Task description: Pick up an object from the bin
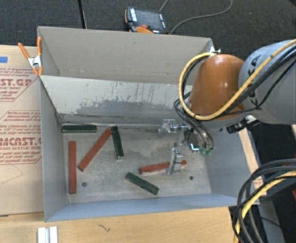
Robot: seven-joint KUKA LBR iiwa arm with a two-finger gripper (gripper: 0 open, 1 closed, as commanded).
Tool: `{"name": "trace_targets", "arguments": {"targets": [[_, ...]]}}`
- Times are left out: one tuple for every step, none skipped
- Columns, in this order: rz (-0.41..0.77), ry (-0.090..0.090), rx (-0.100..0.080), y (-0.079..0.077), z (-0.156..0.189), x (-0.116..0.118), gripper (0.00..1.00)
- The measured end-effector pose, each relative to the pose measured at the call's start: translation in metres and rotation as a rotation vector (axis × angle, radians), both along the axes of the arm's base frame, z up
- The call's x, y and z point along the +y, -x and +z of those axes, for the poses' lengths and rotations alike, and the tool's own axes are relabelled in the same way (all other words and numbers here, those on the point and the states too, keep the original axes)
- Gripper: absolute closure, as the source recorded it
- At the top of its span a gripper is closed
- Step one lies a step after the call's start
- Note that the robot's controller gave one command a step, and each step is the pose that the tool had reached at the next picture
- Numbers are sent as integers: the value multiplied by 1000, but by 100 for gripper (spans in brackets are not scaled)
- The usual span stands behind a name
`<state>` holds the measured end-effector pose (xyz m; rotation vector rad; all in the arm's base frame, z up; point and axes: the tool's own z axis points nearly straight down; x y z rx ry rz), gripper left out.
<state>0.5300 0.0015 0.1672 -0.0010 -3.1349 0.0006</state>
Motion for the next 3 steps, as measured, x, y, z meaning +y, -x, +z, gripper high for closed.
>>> {"name": "trace_targets", "arguments": {"targets": [[35,0,0,4,-102,-18,0],[36,0,-8,1,-97,-17,100],[62,-3,-15,42,78,52,100]]}}
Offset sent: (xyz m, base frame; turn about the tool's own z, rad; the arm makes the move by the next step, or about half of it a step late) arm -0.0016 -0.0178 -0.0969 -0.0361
